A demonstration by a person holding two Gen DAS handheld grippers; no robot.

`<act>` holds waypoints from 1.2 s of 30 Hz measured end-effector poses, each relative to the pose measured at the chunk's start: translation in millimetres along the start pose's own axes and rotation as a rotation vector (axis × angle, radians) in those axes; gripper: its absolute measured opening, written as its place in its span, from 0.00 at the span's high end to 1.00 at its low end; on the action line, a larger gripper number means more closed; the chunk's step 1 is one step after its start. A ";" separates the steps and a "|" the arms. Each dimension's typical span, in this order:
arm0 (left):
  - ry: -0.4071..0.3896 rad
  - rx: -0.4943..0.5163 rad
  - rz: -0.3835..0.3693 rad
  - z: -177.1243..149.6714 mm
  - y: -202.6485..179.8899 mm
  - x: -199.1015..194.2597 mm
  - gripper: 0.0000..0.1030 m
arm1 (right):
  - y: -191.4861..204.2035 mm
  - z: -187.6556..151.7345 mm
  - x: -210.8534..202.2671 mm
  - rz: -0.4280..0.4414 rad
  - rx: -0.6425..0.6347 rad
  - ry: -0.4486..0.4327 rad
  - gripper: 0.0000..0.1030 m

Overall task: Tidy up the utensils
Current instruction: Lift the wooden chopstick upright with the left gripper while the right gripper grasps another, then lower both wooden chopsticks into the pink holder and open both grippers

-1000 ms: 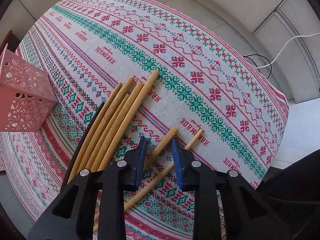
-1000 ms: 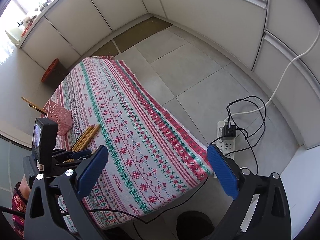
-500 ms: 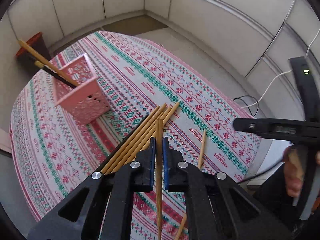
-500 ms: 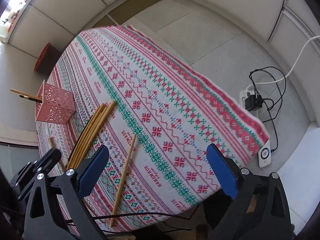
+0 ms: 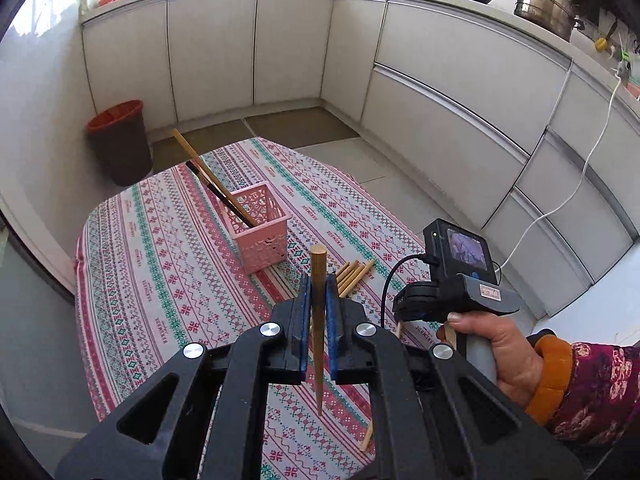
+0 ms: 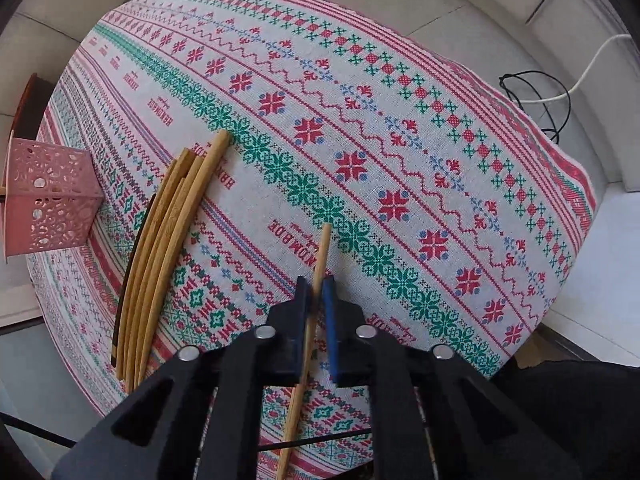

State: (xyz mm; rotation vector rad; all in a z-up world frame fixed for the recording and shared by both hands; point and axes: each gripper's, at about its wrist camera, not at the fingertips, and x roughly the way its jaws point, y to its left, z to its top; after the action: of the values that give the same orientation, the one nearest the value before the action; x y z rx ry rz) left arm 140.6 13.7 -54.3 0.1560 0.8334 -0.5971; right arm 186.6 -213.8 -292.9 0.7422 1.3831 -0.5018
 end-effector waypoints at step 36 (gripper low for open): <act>-0.307 -0.236 0.126 80.2 -3.0 -66.8 0.94 | 15.5 -14.1 -298.4 0.505 -0.401 -0.758 0.95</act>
State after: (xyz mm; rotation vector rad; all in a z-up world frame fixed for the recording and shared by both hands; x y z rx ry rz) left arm 156.2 11.8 48.9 -0.0971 0.5848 -0.3878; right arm 145.7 -223.9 3.2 0.4650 0.5255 -0.0679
